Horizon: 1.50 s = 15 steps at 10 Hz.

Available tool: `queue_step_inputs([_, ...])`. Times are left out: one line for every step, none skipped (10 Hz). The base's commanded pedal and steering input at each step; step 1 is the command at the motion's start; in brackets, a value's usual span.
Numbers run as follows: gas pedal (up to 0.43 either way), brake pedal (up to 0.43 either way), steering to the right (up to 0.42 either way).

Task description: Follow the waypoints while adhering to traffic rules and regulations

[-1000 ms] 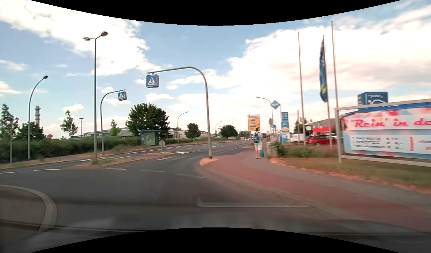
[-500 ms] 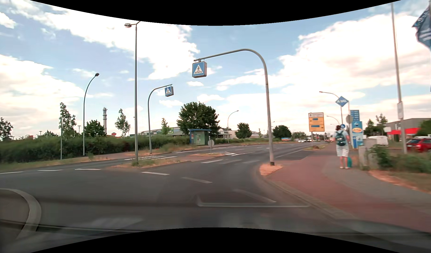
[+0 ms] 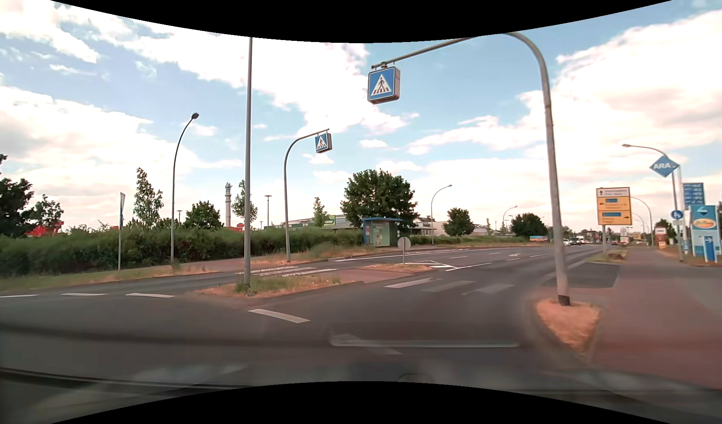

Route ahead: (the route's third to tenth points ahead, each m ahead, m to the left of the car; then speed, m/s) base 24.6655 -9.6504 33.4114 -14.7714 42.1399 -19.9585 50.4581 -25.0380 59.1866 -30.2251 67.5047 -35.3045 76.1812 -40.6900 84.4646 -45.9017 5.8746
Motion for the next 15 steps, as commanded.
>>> queue_step_inputs([0.098,0.000,-0.003])
queue_step_inputs([0.098,0.000,0.031])
queue_step_inputs([0.110,0.000,0.063])
queue_step_inputs([0.110,0.000,0.095])
queue_step_inputs([0.110,0.000,0.116])
queue_step_inputs([0.118,0.000,0.141])
queue_step_inputs([0.118,0.000,0.162])
queue_step_inputs([0.118,0.000,0.180])
queue_step_inputs([0.118,0.000,0.193])
queue_step_inputs([0.130,0.000,0.206])
queue_step_inputs([0.138,0.000,0.217])
queue_step_inputs([0.138,0.000,0.224])
queue_step_inputs([0.150,0.000,0.225])
queue_step_inputs([0.150,0.000,0.225])
queue_step_inputs([0.150,0.000,0.223])
